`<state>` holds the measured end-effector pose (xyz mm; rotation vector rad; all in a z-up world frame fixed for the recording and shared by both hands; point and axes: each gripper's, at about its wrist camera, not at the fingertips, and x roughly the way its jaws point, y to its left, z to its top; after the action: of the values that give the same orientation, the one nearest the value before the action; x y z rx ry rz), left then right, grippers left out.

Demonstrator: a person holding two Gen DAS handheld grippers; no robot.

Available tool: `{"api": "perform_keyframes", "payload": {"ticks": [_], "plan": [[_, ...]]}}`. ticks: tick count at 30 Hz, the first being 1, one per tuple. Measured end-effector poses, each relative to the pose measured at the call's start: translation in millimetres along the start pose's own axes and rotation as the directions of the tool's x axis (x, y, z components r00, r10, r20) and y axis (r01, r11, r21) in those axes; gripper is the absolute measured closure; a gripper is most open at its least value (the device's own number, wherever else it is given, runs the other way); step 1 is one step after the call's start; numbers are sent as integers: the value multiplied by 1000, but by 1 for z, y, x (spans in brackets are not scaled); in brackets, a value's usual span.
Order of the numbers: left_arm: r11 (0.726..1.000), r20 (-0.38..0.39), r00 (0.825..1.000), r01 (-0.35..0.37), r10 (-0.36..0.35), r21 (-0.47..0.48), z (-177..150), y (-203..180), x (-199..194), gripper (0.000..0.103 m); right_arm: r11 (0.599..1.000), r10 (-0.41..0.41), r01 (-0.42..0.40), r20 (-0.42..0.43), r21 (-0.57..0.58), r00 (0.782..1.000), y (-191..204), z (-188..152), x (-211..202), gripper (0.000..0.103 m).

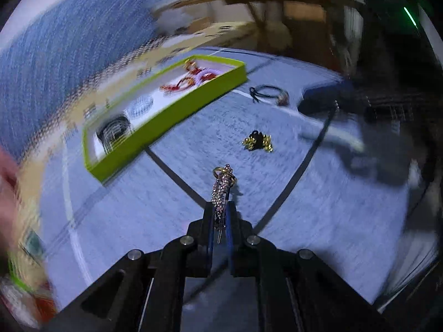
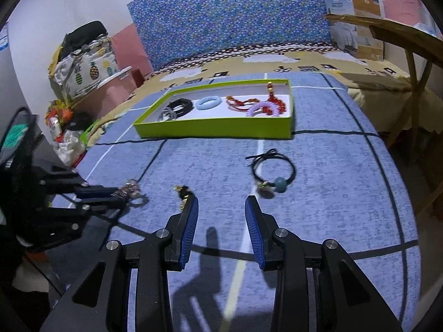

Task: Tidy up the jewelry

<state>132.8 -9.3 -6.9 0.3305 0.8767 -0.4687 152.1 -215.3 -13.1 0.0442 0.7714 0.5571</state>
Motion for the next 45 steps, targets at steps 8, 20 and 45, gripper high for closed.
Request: {"api": "perform_keyframes", "payload": {"ticks": [8,20,45], "plan": [[982,31,991,132,-129,-134,-11,-9,-12,95,987,157,-158,-42,-17,987,26,-5,14,67],[984,26,990,142,-140,-110,-12,-16,-12,95,973,223,-227,-82,-41,971,43,-8,27,67],[992,29,992,121,-120,-35,-15,-24,-17,95,992,130,-129,-29,6,991,22,-2,16,67]]}}
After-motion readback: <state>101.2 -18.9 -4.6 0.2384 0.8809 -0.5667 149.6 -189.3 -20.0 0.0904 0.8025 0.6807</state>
